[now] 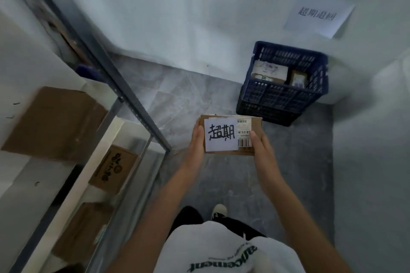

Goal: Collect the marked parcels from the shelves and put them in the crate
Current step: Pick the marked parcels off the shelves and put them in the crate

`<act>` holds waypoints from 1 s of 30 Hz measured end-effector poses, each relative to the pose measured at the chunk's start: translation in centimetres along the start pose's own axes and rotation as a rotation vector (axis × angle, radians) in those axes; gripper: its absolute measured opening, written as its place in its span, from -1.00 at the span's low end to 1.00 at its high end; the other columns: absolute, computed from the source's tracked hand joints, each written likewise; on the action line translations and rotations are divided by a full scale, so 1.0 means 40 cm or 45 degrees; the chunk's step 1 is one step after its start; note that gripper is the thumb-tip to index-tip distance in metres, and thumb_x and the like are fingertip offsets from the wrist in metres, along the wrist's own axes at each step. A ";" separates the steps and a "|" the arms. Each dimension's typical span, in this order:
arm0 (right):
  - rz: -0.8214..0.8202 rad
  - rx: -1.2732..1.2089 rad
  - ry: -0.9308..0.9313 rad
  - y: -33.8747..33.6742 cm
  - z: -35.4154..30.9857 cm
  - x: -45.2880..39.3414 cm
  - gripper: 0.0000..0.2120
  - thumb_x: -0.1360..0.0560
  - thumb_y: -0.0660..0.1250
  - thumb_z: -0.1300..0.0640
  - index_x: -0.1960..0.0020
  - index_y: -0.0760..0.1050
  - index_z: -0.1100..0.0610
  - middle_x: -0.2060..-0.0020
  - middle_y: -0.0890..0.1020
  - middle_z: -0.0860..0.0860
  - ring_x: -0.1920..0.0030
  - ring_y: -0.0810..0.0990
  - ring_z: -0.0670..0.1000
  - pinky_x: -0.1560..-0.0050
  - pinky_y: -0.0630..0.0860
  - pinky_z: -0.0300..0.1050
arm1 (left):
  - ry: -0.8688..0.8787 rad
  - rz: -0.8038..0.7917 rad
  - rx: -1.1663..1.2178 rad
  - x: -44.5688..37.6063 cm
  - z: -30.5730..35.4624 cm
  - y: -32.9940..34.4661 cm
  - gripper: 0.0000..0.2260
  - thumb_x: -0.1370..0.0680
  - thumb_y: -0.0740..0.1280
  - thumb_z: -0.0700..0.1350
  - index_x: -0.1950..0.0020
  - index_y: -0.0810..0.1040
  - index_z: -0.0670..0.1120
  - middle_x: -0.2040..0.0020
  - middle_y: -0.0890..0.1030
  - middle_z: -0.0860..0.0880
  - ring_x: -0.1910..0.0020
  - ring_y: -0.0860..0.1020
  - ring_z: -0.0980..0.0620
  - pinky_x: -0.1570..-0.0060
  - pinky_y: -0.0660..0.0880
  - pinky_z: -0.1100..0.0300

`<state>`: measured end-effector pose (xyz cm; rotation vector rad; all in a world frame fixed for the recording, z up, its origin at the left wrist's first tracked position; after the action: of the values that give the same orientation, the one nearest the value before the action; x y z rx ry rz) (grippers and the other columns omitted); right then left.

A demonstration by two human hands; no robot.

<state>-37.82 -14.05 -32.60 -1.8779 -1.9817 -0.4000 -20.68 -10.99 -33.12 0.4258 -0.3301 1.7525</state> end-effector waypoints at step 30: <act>0.507 -0.240 0.195 -0.474 -0.144 -0.629 -0.60 -0.63 0.14 -0.04 -0.44 0.36 0.00 -0.24 0.57 -0.03 -0.10 0.53 -0.12 0.06 0.40 -0.35 | -0.116 -0.402 -0.130 -0.742 0.186 0.623 -0.70 -0.68 -0.04 -0.19 -0.34 0.37 -0.09 -0.04 0.58 0.02 0.10 0.59 0.17 0.29 0.53 0.40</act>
<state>-55.40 -40.28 -38.00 -2.2205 -1.4684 -0.6073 -38.51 -45.54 -39.77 0.4580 -0.3929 1.4056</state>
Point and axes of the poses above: each hand's wrist, its own x-axis away from the middle knuckle, its own y-axis out of the palm, z = x × y, the point moved 10 cm from there along -x, towards the middle knuckle
